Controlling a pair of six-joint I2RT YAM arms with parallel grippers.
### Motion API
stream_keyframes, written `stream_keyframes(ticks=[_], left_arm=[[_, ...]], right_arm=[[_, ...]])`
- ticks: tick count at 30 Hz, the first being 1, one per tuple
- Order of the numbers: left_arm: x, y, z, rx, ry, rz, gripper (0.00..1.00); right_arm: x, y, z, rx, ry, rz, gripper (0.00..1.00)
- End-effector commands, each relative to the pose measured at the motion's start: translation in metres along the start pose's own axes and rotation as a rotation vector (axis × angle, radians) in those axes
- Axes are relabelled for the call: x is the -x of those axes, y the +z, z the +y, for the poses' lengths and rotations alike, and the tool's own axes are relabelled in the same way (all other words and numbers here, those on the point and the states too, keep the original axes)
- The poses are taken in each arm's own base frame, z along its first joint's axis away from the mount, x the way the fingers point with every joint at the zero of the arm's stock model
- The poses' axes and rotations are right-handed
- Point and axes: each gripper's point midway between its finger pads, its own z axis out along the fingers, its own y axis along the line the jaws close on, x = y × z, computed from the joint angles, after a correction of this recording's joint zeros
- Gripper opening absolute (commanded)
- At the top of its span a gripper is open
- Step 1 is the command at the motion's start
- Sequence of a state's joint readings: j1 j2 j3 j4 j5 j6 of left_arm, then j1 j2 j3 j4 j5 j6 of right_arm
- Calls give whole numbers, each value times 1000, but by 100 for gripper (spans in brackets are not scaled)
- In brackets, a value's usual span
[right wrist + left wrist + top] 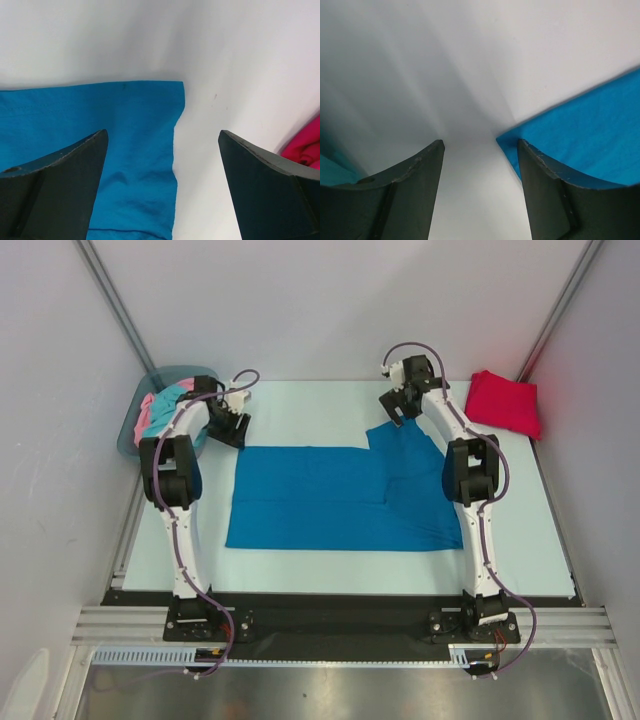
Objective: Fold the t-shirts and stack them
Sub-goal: Fold the tshirt
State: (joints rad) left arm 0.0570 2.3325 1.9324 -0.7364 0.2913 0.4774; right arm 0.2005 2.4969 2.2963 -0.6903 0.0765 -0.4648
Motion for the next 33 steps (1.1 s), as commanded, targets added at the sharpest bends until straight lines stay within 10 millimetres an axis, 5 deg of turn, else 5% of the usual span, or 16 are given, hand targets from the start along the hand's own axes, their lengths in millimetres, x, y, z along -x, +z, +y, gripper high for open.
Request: stream_keyframes(ticks=[1, 11, 17, 33], left_arm=[[7, -2, 13, 37, 45, -12, 66], [-5, 17, 5, 61, 154, 43, 64], [7, 9, -6, 42, 168, 14, 64], [-9, 1, -51, -196, 140, 52, 64]], right_arm=[[35, -30, -12, -47, -2, -88, 98], [43, -29, -6, -42, -4, -106, 98], [44, -30, -7, -46, -4, -107, 99], [53, -32, -10, -59, -5, -132, 99]])
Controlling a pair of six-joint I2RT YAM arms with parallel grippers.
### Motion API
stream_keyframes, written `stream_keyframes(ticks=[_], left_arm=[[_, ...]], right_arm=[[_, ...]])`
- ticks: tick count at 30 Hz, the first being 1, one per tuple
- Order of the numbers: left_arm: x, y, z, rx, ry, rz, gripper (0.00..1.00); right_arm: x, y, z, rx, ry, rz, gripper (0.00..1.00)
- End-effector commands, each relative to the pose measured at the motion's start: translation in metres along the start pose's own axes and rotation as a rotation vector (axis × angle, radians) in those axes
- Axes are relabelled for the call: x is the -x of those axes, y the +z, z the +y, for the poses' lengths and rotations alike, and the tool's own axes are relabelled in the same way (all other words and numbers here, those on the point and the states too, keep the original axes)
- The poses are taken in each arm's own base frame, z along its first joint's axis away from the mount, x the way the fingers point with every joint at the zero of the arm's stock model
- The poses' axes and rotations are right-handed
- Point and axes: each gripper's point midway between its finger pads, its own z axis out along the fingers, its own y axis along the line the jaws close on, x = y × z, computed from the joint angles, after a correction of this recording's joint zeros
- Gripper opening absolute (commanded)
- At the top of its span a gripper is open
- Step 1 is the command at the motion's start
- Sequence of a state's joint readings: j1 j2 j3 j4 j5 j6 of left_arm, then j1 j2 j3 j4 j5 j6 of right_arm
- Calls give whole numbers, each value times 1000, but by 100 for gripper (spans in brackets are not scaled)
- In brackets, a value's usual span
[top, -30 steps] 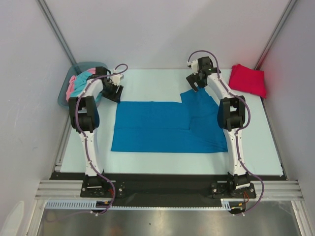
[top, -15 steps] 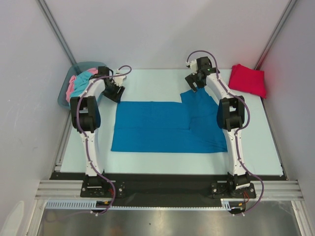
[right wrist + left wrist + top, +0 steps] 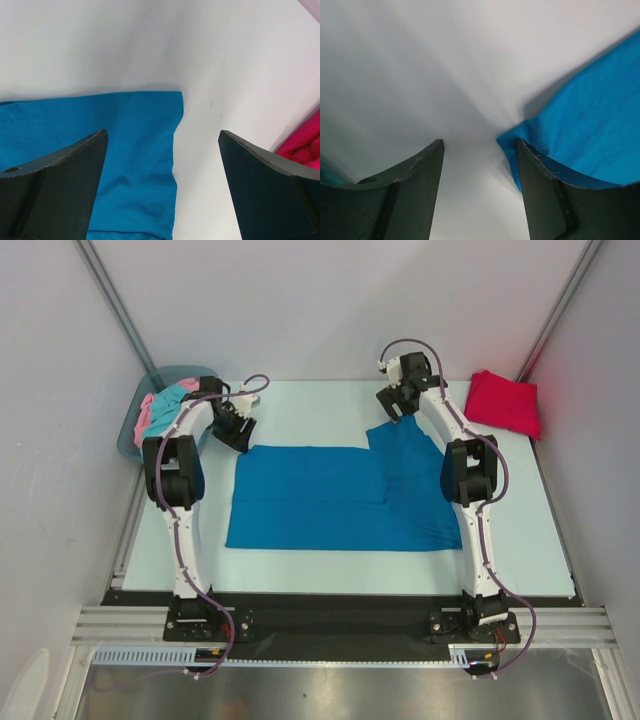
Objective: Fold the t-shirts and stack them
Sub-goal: Fold the tshirt
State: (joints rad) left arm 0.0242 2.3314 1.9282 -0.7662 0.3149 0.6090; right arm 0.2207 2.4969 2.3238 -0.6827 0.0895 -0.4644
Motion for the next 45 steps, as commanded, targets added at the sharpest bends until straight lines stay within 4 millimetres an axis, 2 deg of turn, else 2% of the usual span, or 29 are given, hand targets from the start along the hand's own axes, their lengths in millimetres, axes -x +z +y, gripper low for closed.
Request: stream_keyframes(ticks=[1, 5, 12, 15, 16, 17, 19, 21, 24, 27, 28, 29, 30, 31, 35, 38, 42, 45], left_arm=[[-6, 0, -36, -153, -13, 28, 64], [-10, 3, -35, -151, -18, 41, 64], [-5, 3, -31, -133, -28, 34, 61], [-7, 6, -28, -125, -28, 45, 40], [-7, 6, -28, -121, -27, 47, 22], [-9, 7, -28, -118, -30, 54, 14], [-10, 8, -26, -116, -34, 57, 4], [-9, 10, -27, -118, -38, 56, 0], [-8, 9, -28, -122, -45, 50, 0], [-8, 8, -17, -53, -61, 53, 0], [8, -1, -7, 9, -54, -6, 0], [2, 0, -6, 27, -59, -8, 0], [6, -6, 0, 69, -58, -23, 0], [18, -15, 6, 106, -42, -71, 0], [27, -24, 8, 121, -28, -95, 0], [26, -26, 6, 114, -25, -90, 0], [26, -32, 2, 104, -19, -89, 0], [27, -39, 1, 105, -6, -94, 0]], right_arm=[[38, -26, -15, -46, 7, -100, 99], [36, -26, -14, -44, 8, -96, 98], [37, -25, -13, -45, 3, -96, 97], [38, -25, -14, -53, 3, -98, 98], [38, -25, -13, -54, 2, -99, 97], [40, -25, -14, -56, 3, -103, 97], [40, -25, -14, -61, 1, -104, 97], [40, -25, -14, -59, 2, -102, 97], [40, -25, -13, -58, 2, -101, 97], [39, -25, -9, -53, -3, -97, 97], [39, -24, -9, -51, -4, -96, 97], [37, -23, -8, -48, -6, -90, 97], [35, -22, -7, -46, -5, -85, 96], [31, -19, -6, -44, -3, -75, 96], [22, -13, -6, -27, 36, -57, 96], [19, -9, -13, -34, 72, -56, 94], [8, -1, -34, -89, 151, -43, 85], [-1, 6, -40, -83, 221, -36, 81]])
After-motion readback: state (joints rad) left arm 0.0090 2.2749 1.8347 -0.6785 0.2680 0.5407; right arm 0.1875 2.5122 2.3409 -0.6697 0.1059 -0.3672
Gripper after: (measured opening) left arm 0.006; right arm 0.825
